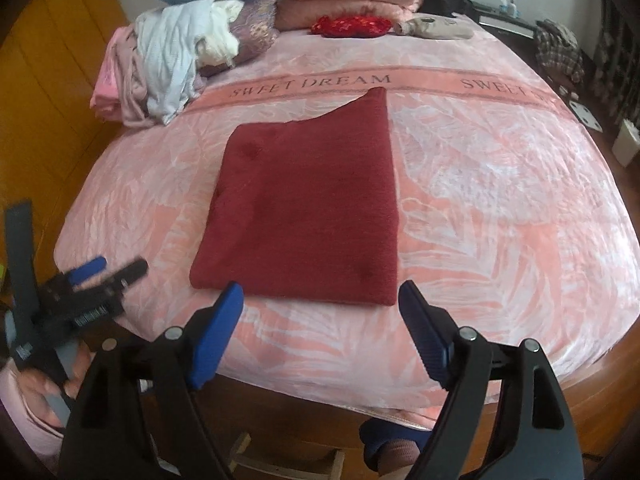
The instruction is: Fold small clothes
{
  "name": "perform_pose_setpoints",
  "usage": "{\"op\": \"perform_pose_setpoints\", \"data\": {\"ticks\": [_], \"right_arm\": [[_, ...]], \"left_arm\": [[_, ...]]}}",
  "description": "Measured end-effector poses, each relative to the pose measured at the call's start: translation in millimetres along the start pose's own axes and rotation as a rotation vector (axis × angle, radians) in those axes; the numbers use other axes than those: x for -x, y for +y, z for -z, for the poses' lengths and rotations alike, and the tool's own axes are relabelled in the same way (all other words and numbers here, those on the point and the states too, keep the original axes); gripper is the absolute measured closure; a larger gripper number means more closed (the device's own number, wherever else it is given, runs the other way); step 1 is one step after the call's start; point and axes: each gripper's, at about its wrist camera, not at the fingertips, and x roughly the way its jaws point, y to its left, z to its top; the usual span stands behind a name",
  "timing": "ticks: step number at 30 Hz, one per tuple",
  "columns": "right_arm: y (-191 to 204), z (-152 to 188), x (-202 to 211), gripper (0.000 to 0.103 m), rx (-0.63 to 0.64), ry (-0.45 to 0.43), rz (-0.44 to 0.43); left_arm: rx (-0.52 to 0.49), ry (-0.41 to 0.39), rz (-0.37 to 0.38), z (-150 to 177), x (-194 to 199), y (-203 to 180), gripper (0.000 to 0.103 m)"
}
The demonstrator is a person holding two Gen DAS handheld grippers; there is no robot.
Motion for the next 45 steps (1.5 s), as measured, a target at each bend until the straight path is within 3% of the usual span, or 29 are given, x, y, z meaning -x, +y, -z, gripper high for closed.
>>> {"op": "perform_pose_setpoints", "data": {"ticks": [8,23,45], "right_arm": [[-0.8,0.2,-9.9,0.023,-0.011,0.017,-0.057],[-22.2,3.3,-17.1,0.023,-0.053,0.034,-0.056],[-16.5,5.6,-19.3,0.021,-0.058,0.042,-0.09]], "left_arm": [[-0.031,-0.032,-0.012,2.5,5.2,0.1,0.006],[-0.07,-0.025,-0.018,5.1,-1.1,-16.8,0.006],[-0.088,-0.03,-0.017,10.6,1.1,-20.0,0.006]]}}
